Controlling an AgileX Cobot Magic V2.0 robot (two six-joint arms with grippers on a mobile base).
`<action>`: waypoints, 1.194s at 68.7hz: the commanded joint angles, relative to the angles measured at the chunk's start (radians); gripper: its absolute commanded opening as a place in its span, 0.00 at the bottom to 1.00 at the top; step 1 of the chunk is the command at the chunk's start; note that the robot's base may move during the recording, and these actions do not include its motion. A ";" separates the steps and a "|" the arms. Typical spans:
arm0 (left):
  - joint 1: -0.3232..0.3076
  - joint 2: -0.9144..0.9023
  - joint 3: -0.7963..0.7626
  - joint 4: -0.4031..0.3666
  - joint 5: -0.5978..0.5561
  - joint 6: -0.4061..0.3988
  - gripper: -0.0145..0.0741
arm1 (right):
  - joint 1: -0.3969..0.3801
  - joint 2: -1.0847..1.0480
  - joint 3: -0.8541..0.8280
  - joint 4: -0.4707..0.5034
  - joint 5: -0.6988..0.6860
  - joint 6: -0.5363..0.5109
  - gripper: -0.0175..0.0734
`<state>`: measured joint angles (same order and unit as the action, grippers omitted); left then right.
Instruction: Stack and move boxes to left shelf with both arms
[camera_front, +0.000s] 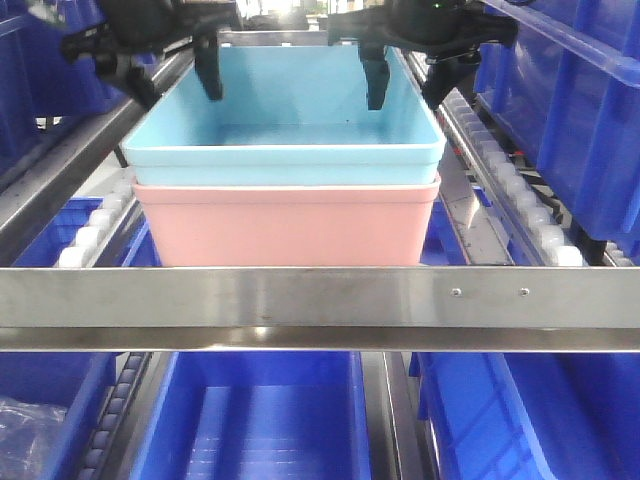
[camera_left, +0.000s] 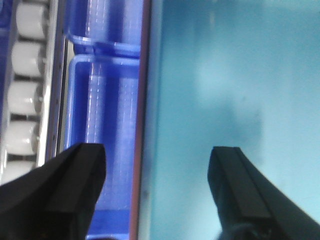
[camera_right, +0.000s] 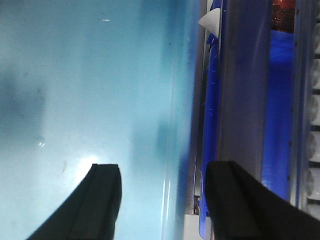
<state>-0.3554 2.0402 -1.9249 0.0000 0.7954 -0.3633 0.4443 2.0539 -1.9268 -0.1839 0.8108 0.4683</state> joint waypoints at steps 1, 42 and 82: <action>0.004 -0.077 -0.086 0.000 0.013 -0.002 0.55 | -0.005 -0.106 -0.040 -0.032 -0.021 -0.013 0.67; 0.004 -0.073 -0.189 0.014 0.143 0.008 0.15 | -0.006 -0.154 -0.037 -0.103 -0.019 -0.012 0.25; -0.041 -0.481 0.476 0.096 -0.475 0.008 0.16 | 0.009 -0.555 0.574 -0.213 -0.630 -0.012 0.25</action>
<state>-0.3931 1.6763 -1.5112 0.0965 0.5113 -0.3569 0.4553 1.6122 -1.4081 -0.3429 0.3391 0.4649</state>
